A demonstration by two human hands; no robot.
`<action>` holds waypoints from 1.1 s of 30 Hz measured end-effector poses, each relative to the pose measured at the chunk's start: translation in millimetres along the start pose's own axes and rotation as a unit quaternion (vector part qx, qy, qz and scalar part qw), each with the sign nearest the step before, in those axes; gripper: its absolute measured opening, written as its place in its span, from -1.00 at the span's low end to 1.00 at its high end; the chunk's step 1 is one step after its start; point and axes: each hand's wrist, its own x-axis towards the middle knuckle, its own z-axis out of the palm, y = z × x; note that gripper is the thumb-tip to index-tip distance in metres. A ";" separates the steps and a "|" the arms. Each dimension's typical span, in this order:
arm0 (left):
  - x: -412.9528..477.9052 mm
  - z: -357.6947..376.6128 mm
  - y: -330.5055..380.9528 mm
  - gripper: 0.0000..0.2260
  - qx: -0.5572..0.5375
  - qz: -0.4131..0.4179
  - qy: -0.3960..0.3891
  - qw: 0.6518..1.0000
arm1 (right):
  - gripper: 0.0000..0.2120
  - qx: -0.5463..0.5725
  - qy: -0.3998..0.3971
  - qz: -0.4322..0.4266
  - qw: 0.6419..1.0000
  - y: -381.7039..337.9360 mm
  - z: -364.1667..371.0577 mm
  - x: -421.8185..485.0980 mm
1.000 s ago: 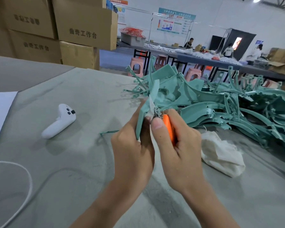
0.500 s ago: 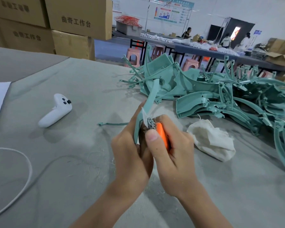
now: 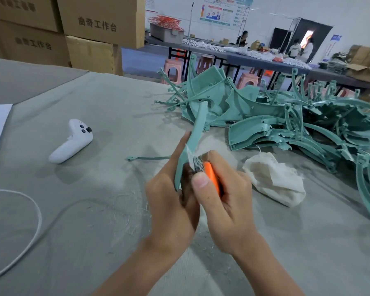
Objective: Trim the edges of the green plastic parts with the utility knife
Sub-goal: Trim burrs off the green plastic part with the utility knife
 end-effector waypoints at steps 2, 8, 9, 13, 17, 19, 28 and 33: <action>-0.7 -1.1 -1.4 -0.58 -0.016 -0.013 0.000 1.000 | -0.73 0.000 -0.001 -0.005 1.000 -0.9 0.1 -0.1; -0.6 -1.2 -2.2 -0.79 0.160 0.059 -0.001 0.985 | -0.70 -0.007 0.013 0.000 1.000 2.2 0.2 0.4; -0.4 -0.6 -1.0 -0.79 0.170 0.059 0.002 0.984 | -0.70 -0.007 0.015 0.001 1.000 2.2 0.7 0.3; -0.2 -0.2 -0.2 -0.81 0.185 0.063 0.009 0.981 | -0.70 -0.007 0.025 0.001 1.000 1.4 2.6 -0.2; -0.5 2.9 2.2 -0.84 0.205 0.057 0.029 0.977 | -0.61 -0.011 0.051 0.038 0.998 6.3 0.9 0.3; -1.4 4.1 3.5 -0.80 0.212 0.057 0.033 0.975 | -0.59 -0.019 0.060 0.070 0.996 10.6 -1.8 1.2; -2.4 1.5 3.2 -0.82 0.214 0.059 0.023 0.975 | -0.62 0.005 0.039 0.015 0.999 9.6 1.1 -1.7; -1.2 2.2 3.7 -0.78 0.231 0.073 0.017 0.970 | -0.60 0.024 0.052 0.044 0.997 10.3 0.9 -1.9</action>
